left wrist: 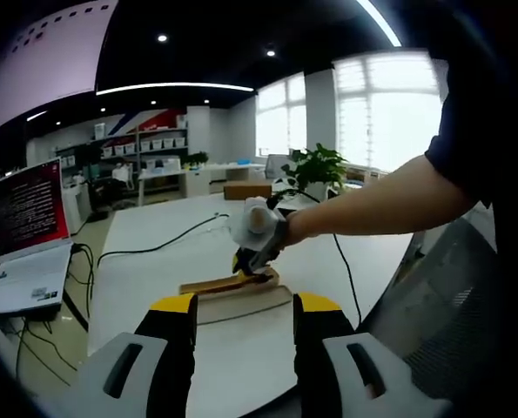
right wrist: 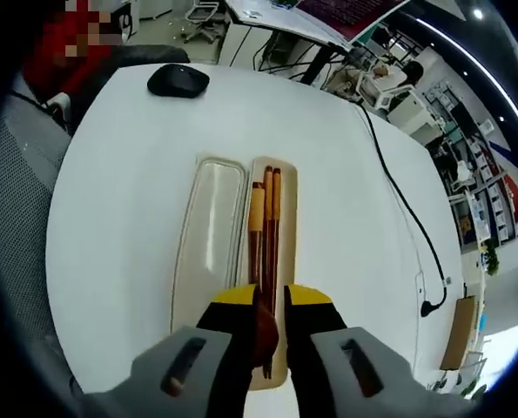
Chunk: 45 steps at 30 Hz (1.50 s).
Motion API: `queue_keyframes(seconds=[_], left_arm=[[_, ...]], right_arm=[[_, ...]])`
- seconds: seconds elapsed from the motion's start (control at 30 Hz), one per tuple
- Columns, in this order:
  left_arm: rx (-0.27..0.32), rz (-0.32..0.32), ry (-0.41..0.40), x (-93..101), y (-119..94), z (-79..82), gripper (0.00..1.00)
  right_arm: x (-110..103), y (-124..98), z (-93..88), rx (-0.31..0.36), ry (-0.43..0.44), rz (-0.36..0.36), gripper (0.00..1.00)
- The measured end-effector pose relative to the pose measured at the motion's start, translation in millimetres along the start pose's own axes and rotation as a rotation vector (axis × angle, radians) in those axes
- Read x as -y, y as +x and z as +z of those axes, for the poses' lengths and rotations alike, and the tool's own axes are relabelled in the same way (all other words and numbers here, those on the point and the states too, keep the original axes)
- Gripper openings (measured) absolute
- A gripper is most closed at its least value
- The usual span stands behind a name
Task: Arrange the utensils inside the cutlery case until each visible utensil rests in its matching compartment.
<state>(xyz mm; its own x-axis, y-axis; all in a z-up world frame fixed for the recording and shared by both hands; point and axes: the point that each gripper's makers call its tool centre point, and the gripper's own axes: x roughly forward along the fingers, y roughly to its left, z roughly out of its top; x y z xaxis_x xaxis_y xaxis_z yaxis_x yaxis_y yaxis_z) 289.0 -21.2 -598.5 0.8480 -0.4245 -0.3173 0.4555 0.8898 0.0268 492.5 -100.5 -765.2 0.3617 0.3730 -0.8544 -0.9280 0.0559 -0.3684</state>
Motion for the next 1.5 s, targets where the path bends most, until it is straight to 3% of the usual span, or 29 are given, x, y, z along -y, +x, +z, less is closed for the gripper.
queue_keyframes(seconds=[0.5,0.6,0.9,1.23,1.33,1.5], left_arm=[[0.003,-0.010,0.011,2.6,-2.0,-1.1,0.47],[0.006,-0.010,0.006,1.6,-2.3,-1.2,0.47],[0.009,-0.016,0.005,1.4,-2.2,-1.8,0.47],[-0.012,-0.046,0.022,7.8,-1.2,-5.8,0.47],[-0.014,-0.044,0.014,6.9,-1.4,-6.5,0.47],[-0.015,-0.036,0.007,5.5,-2.1,-7.0,0.47]], right_arm=[[0.5,-50.7,-20.2,0.013,0.036,-0.116,0.06],[-2.6,-56.7,-32.2,0.001,0.039,-0.140,0.12],[-13.0,-78.4,-69.0,-0.025,0.106,-0.171,0.13],[-28.1,-85.4,-91.9,-0.038,0.185,-0.153,0.13],[-40.2,-77.3,-97.9,-0.032,0.255,-0.097,0.15],[-59.6,-66.1,-105.8,-0.027,0.269,-0.017,0.14]])
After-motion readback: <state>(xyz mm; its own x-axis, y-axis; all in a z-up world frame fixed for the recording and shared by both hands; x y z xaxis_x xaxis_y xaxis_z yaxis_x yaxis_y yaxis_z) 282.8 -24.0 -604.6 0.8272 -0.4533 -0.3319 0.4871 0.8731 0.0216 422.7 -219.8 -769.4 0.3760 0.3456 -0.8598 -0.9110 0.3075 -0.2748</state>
